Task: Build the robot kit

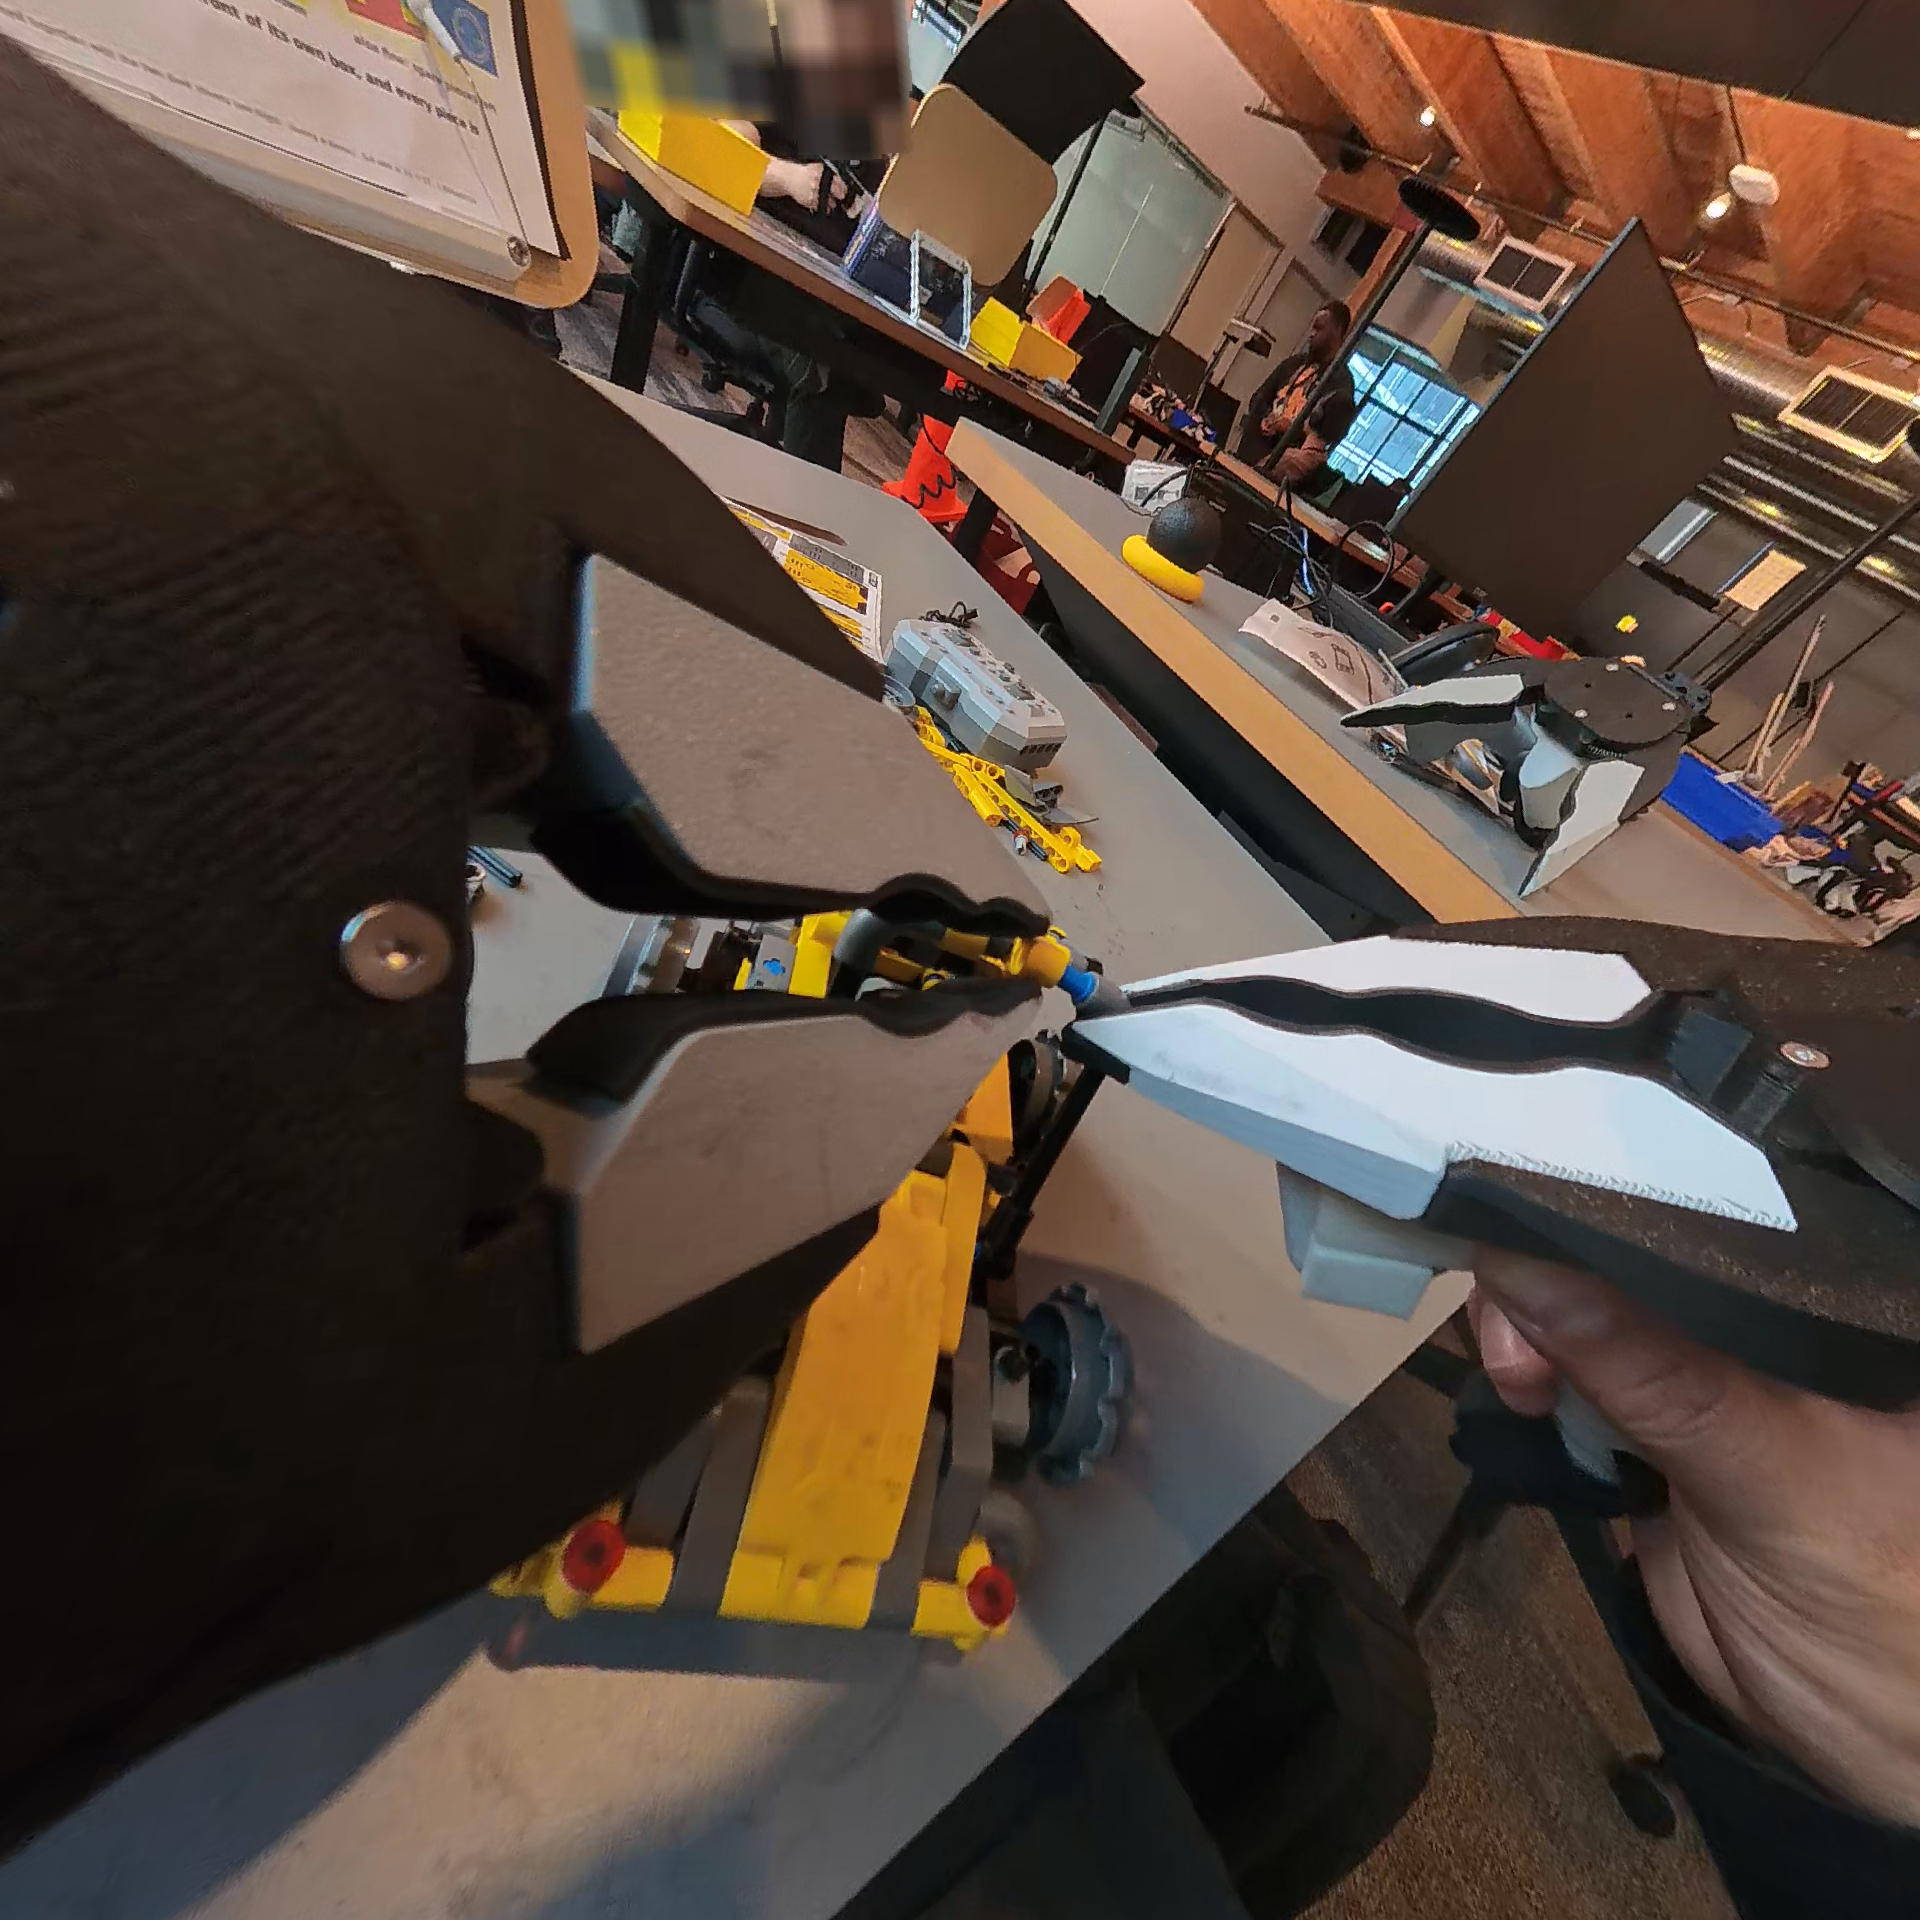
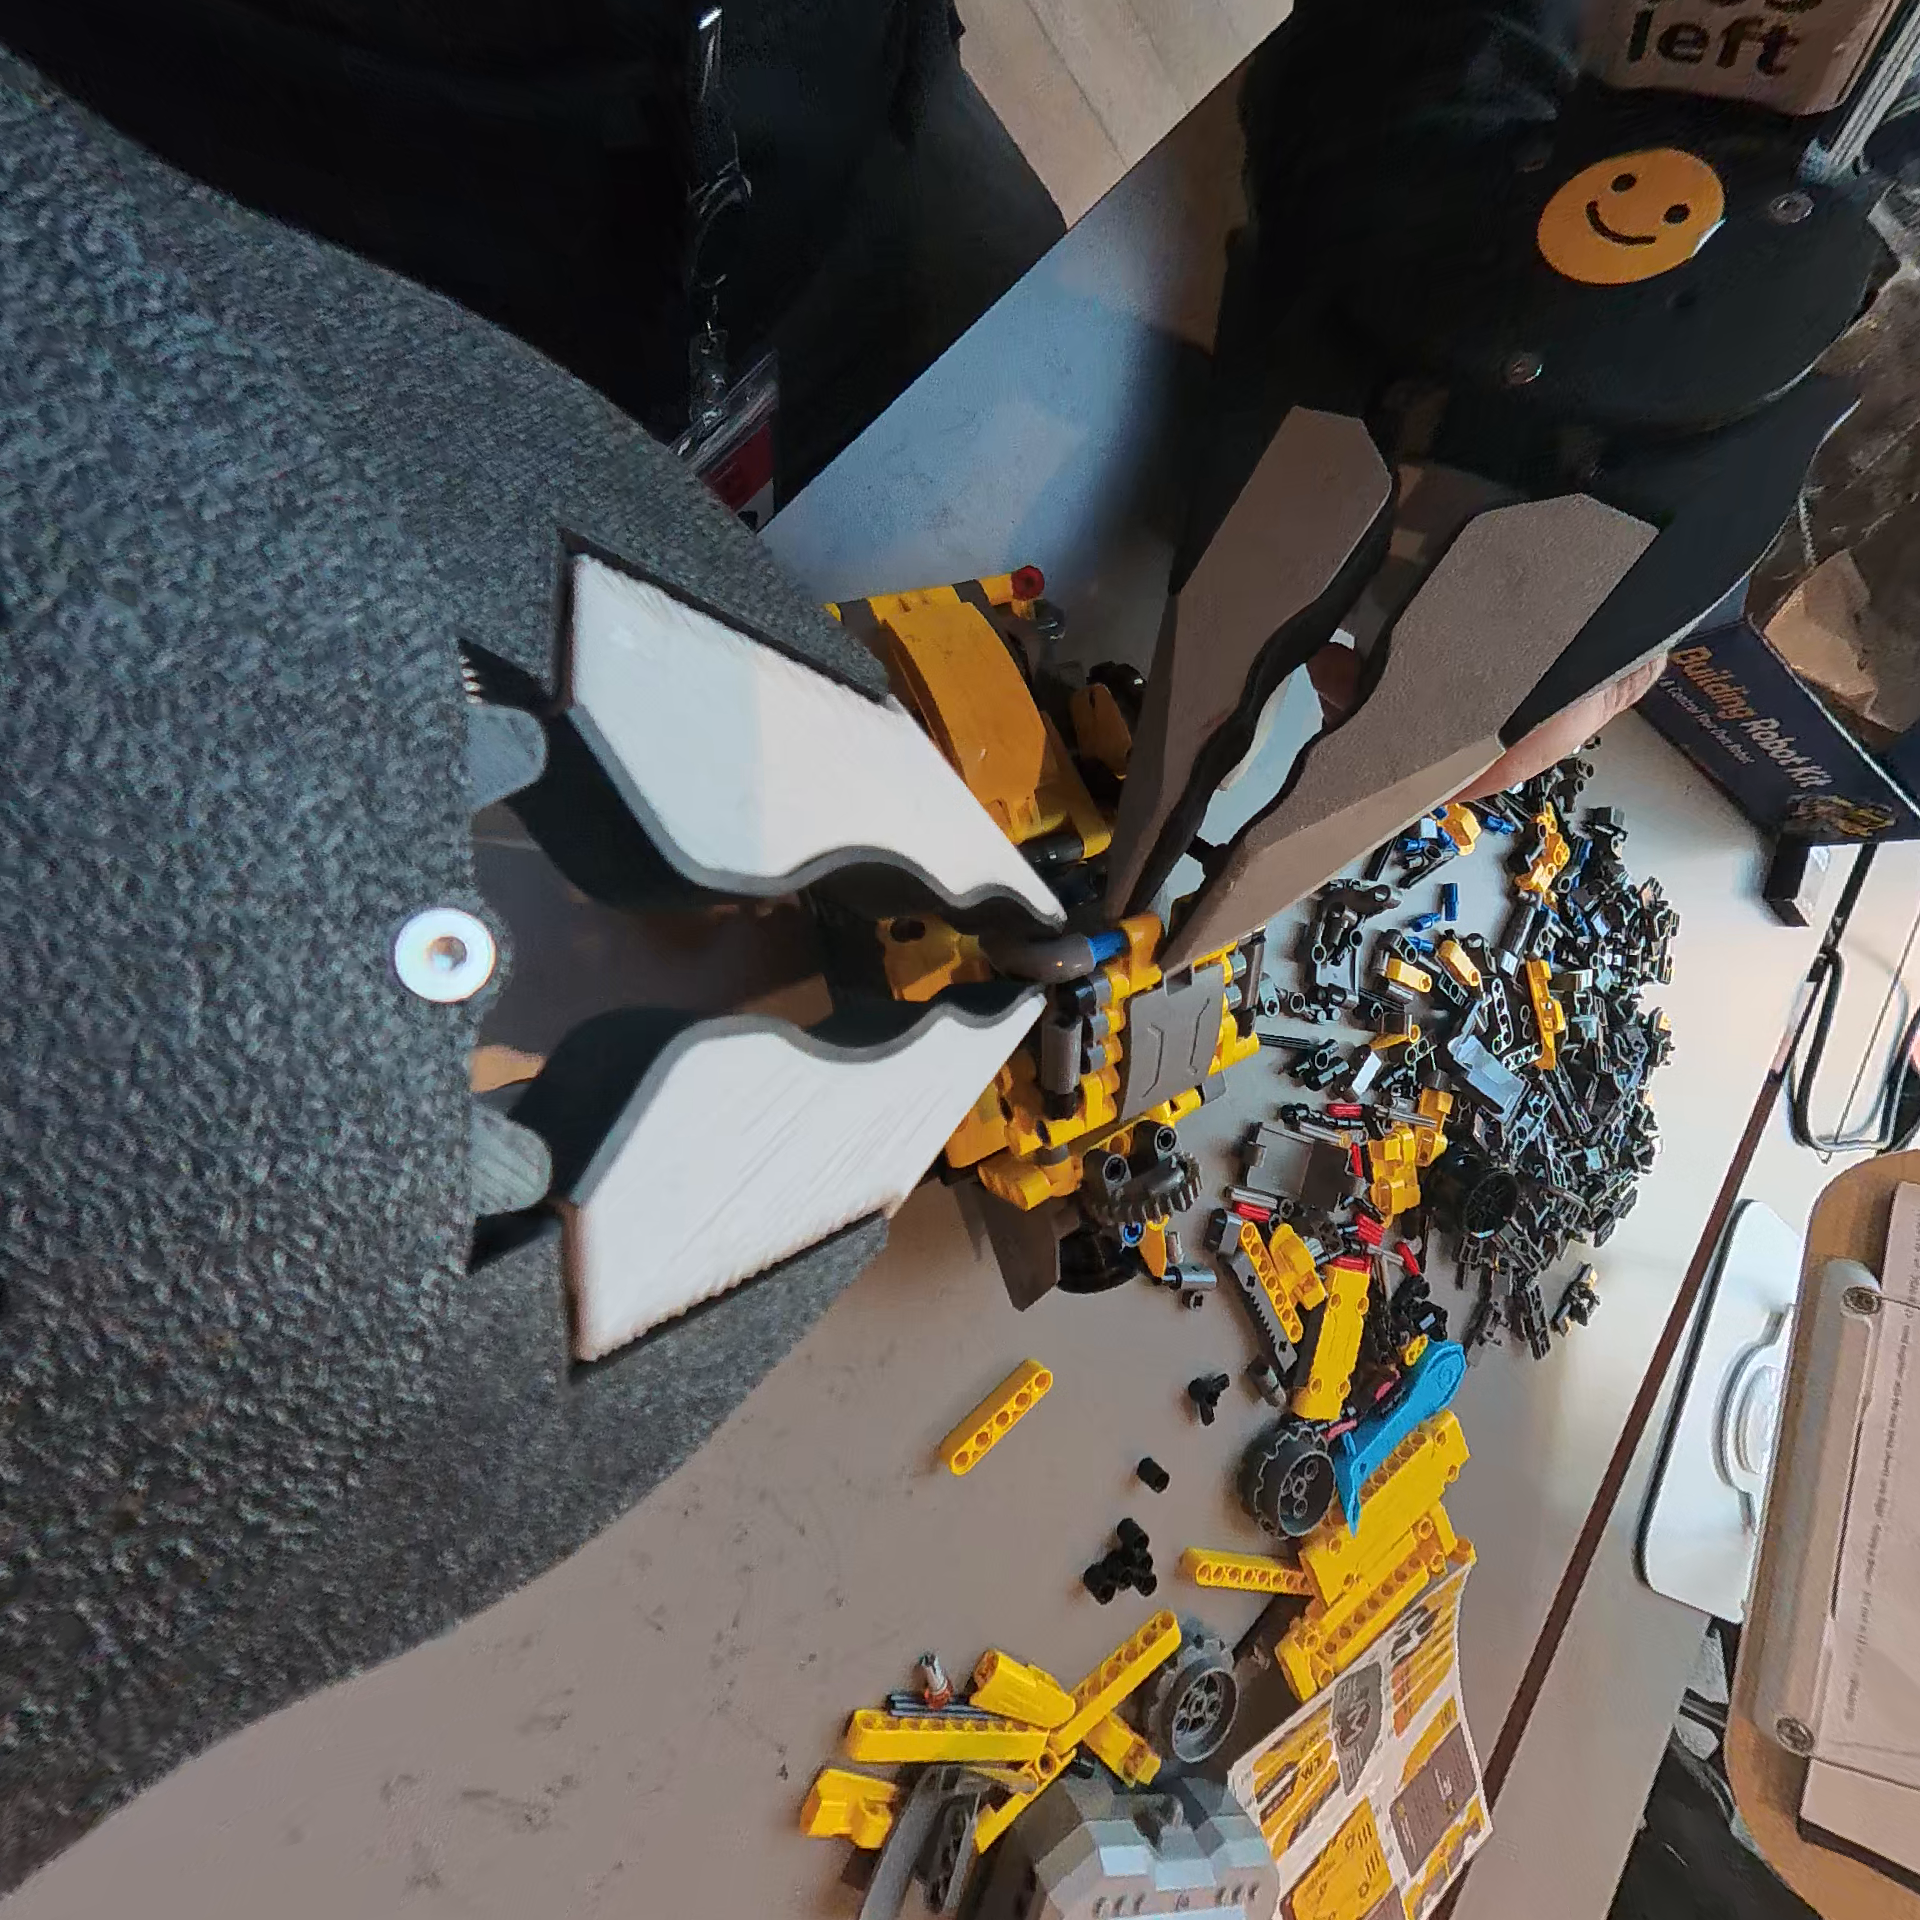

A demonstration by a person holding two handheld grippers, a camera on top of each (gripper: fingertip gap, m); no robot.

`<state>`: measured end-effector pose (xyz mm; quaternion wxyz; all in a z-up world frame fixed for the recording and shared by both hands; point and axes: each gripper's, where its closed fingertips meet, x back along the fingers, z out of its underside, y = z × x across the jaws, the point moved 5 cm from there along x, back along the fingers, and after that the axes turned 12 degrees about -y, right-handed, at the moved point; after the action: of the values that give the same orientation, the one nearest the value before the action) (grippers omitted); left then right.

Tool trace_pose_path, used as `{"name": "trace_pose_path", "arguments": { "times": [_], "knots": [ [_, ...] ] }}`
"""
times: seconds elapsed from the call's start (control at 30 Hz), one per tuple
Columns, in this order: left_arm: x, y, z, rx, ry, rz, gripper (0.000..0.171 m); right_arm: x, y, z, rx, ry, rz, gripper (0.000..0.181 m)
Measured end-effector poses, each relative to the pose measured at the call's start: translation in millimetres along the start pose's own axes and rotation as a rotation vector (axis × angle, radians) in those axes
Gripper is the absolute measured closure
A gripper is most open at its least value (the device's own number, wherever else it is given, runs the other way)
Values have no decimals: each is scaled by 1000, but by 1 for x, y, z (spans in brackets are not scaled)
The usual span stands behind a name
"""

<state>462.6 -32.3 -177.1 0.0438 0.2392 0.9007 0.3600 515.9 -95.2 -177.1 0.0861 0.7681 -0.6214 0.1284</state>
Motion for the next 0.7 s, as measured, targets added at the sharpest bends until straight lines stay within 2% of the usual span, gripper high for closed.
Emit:
{"name": "trace_pose_path", "arguments": {
  "times": [0.13, 0.37, 0.7],
  "knots": [
    [-1, 0, 0, 17, -5, -2, 167, 1, 0, -1, 76, 29, 20, 172],
    [-3, -1, -1, -40, 21, 6, 167, -1, 5, -3, 316, 98, 126, 175],
    [-8, -3, -1, -74, 41, 26, 167, -1, 2, 0, 343, 78, 109, 177]
  ]
}}
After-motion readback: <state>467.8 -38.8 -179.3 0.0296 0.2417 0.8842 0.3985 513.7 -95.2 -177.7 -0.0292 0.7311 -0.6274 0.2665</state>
